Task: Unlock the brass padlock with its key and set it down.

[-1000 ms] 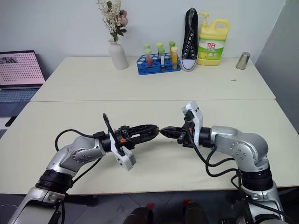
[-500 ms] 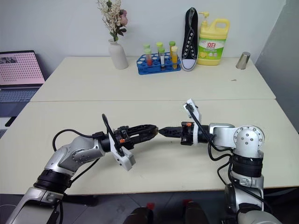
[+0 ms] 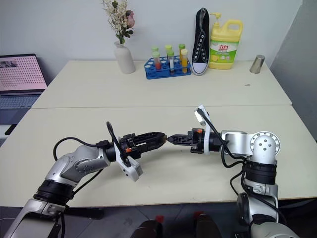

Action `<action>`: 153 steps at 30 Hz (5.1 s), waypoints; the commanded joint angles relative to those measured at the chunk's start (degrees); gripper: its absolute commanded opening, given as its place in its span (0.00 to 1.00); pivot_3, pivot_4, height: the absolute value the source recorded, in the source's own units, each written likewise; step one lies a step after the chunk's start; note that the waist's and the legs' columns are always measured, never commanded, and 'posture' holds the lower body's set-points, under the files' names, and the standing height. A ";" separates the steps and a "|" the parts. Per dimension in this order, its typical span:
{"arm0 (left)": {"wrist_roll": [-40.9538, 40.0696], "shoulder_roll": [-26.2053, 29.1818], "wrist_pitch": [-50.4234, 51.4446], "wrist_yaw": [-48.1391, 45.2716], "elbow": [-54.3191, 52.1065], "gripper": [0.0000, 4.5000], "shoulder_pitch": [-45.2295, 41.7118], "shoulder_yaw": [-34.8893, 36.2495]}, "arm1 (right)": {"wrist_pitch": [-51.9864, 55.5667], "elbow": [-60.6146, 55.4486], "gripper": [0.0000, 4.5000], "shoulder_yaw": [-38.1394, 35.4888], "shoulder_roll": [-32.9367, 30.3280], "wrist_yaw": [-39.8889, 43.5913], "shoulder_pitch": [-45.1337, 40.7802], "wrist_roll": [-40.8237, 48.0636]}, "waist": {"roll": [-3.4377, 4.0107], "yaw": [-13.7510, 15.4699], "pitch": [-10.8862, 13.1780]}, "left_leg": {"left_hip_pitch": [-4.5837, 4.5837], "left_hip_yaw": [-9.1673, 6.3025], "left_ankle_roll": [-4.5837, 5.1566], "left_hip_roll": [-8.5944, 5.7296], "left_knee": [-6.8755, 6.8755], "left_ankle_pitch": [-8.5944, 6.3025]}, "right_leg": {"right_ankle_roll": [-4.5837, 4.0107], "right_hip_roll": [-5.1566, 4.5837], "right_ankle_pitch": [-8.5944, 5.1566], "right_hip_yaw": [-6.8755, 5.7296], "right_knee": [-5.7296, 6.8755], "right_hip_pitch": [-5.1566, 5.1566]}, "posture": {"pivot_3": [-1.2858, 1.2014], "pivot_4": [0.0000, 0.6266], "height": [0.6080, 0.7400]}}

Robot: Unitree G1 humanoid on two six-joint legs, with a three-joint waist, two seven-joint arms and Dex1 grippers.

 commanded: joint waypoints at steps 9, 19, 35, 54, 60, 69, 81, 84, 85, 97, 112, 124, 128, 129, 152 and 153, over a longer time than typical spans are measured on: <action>2.21 0.38 0.03 2.59 -1.49 0.21 0.00 -0.34 | -10.86 3.02 0.00 10.37 -5.62 -13.22 -0.31 25.09 | 0.02 -0.09 0.01 | -0.01 0.02 0.01 0.02 0.00 0.00 | 0.00 0.00 0.00 0.00 -0.01 0.00 | 0.52 0.24 1.00; 3.33 0.66 -0.10 4.36 -1.24 0.21 0.03 -0.79 | -17.41 1.11 0.00 15.70 -7.39 -15.38 1.64 31.16 | 0.02 -0.05 0.01 | -0.03 0.02 0.01 0.05 0.00 0.00 | 0.00 0.00 0.00 0.01 -0.01 0.00 | 0.52 0.24 1.00; 0.05 0.36 1.64 3.23 -1.51 0.21 0.37 -0.93 | -16.84 -11.85 0.63 21.62 -17.25 1.24 1.08 13.80 | 0.05 0.04 0.03 | -0.07 -0.03 0.02 0.07 0.01 0.00 | 0.00 0.00 0.00 -0.01 -0.05 0.00 | 0.52 0.24 1.00; -6.06 -1.42 3.23 -0.49 -2.21 0.21 -1.22 -2.84 | -37.68 -25.73 1.00 22.79 -17.06 22.26 11.53 -23.36 | 0.07 0.22 0.04 | -0.33 -0.17 -0.01 0.05 0.02 0.01 | 0.02 -0.05 0.01 -0.21 -0.47 -0.01 | 0.52 0.24 1.00; -6.39 -1.43 2.93 -0.73 -2.17 0.21 -1.25 -3.13 | -37.80 -23.01 1.00 24.48 -13.83 23.72 9.63 -28.39 | 0.07 0.20 0.05 | -0.34 -0.17 -0.01 0.00 0.01 0.01 | 0.01 -0.04 0.02 -0.23 -0.48 -0.03 | 0.52 0.24 1.00; -6.22 -1.43 3.08 -0.78 -2.07 0.21 -1.09 -2.86 | -37.18 -21.48 0.87 23.95 -12.56 26.68 8.89 -31.66 | 0.08 0.17 0.05 | -0.34 -0.15 -0.01 -0.01 0.01 0.01 | 0.01 -0.04 0.02 -0.22 -0.46 -0.07 | 0.52 0.24 1.00; -6.02 -1.37 3.24 -0.50 -2.17 0.21 -0.59 -2.68 | -36.66 -21.28 0.03 23.32 -12.50 29.65 8.62 -33.72 | 0.08 0.16 0.05 | -0.35 -0.15 -0.01 -0.02 0.01 0.01 | 0.01 -0.03 0.02 -0.21 -0.45 -0.08 | 0.52 0.24 1.00; -6.01 -1.30 3.28 -0.55 -2.24 0.21 -0.49 -2.68 | -36.47 -21.19 0.03 23.29 -12.40 30.01 8.38 -34.04 | 0.08 0.16 0.04 | -0.34 -0.15 -0.01 -0.02 0.01 0.01 | 0.01 -0.03 0.02 -0.22 -0.44 -0.09 | 0.52 0.24 1.00; -6.05 -1.27 3.27 -0.57 -2.26 0.21 -0.46 -2.68 | -36.51 -21.20 0.03 23.36 -12.41 30.24 8.32 -34.13 | 0.08 0.16 0.04 | -0.35 -0.15 -0.01 -0.02 0.01 0.01 | 0.01 -0.03 0.02 -0.21 -0.44 -0.09 | 0.52 0.24 1.00; -15.19 1.51 2.73 -3.98 -3.55 0.49 2.99 -2.86 | -37.05 -20.02 0.03 23.65 -11.83 31.67 7.48 -35.57 | 0.08 0.01 0.04 | -0.35 -0.10 -0.02 0.04 0.00 0.01 | 0.00 -0.04 0.02 -0.12 -0.39 -0.19 | 0.52 0.24 1.00; -44.32 0.01 31.67 -10.98 -16.18 0.92 14.76 0.70 | -40.97 -14.87 0.03 11.98 -14.73 38.74 7.23 -34.10 | 0.09 0.11 0.04 | -0.44 -0.11 -0.01 0.05 0.04 0.01 | 0.00 -0.10 0.03 -0.13 -0.38 -0.22 | 0.52 0.24 1.00; -73.13 -4.26 74.18 -25.75 -21.86 0.32 3.49 3.66 | -39.70 -22.58 0.03 16.14 -17.72 44.30 9.03 -33.27 | 0.09 -0.20 0.04 | -0.45 -0.11 -0.02 0.03 0.07 0.01 | 0.00 0.02 0.02 -0.18 -0.35 -0.23 | 0.52 0.24 1.00; -75.05 -6.11 78.78 -26.60 -22.25 0.02 1.99 5.42 | -39.73 -23.31 0.03 16.67 -18.29 44.96 9.23 -33.27 | 0.08 -0.11 0.04 | -0.46 -0.12 -0.04 0.03 0.09 0.02 | 0.00 0.01 0.02 -0.18 -0.38 -0.22 | 0.52 0.24 1.00; -74.41 -6.26 78.92 -27.03 -22.25 0.00 1.93 5.57 | -39.77 -23.48 0.03 16.77 -18.42 45.04 9.32 -33.26 | 0.08 -0.11 0.04 | -0.46 -0.12 -0.04 0.04 0.09 0.03 | 0.00 0.01 0.02 -0.17 -0.38 -0.22 | 0.52 0.24 1.00; -73.73 -9.78 85.28 -30.63 -27.08 0.00 3.72 7.28 | -40.11 -23.11 0.03 17.76 -19.23 45.34 9.86 -33.55 | 0.08 0.03 0.04 | -0.48 -0.11 -0.09 0.05 0.10 0.06 | -0.01 -0.02 0.03 -0.14 -0.41 -0.22 | 0.52 0.24 1.00; -73.87 -9.60 85.61 -30.72 -27.54 0.00 3.99 7.55 | -40.21 -22.93 0.03 17.88 -19.31 45.50 9.82 -33.73 | 0.08 0.03 0.04 | -0.47 -0.11 -0.09 0.05 0.10 0.05 | -0.01 -0.02 0.03 -0.14 -0.41 -0.22 | 0.52 0.24 1.00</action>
